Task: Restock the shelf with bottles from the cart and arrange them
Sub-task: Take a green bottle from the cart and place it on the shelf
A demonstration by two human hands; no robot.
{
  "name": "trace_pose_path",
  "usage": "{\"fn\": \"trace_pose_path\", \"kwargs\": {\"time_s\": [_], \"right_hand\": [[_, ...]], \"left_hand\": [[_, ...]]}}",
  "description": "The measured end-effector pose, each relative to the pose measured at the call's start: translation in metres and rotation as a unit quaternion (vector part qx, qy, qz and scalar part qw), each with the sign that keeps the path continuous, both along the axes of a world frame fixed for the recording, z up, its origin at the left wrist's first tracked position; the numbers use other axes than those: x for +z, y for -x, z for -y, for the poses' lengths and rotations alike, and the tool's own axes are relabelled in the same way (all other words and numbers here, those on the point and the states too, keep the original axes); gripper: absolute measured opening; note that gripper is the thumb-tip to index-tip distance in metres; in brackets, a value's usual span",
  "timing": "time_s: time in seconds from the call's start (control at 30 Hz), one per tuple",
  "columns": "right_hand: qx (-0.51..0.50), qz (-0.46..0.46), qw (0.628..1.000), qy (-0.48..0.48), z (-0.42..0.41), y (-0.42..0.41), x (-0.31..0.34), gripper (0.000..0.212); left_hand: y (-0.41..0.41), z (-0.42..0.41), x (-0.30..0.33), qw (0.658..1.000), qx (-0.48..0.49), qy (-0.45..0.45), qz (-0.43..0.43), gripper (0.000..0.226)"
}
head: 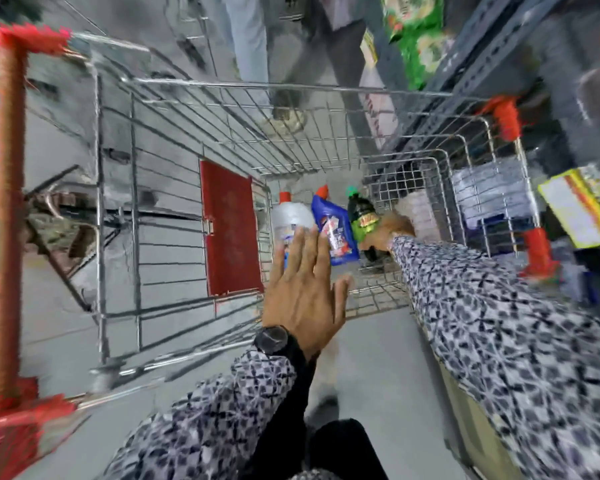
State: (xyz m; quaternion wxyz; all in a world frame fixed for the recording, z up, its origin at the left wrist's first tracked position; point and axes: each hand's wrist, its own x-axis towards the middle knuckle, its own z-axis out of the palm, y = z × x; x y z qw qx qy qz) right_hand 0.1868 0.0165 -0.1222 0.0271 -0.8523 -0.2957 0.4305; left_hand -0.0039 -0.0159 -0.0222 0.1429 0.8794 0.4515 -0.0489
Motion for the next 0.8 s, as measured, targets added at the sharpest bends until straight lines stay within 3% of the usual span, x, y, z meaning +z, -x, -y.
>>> {"fn": "trace_pose_path", "kwargs": {"time_s": [0.13,0.23,0.4,0.5,0.6,0.7,0.8], "right_hand": [[-0.063,0.020,0.996,-0.055,0.026,-0.016,0.079,0.079],[-0.114,0.048,0.979,-0.164,0.067,-0.018,0.156,0.068],[-0.182,0.123,0.897,-0.383,0.180,-0.007,0.308,0.060],[-0.225,0.188,0.834,-0.467,0.261,0.004,0.396,0.065],[-0.275,0.277,0.762,-0.516,0.346,0.015,0.471,0.067],[-0.318,0.385,0.690,-0.525,0.425,0.024,0.523,0.069],[-0.349,0.475,0.620,-0.518,0.480,0.034,0.549,0.062]], "left_hand": [[0.004,0.002,0.010,0.999,0.007,0.035,-0.013,0.073],[-0.002,0.010,0.049,0.999,0.002,0.033,0.015,0.073],[-0.042,0.047,0.163,0.983,-0.076,-0.026,0.166,0.072],[-0.076,0.084,0.249,0.930,-0.144,-0.084,0.327,0.068],[-0.121,0.133,0.323,0.854,-0.234,-0.129,0.447,0.064],[-0.177,0.189,0.384,0.790,-0.344,-0.150,0.485,0.061],[-0.239,0.245,0.424,0.761,-0.472,-0.119,0.429,0.063]]}}
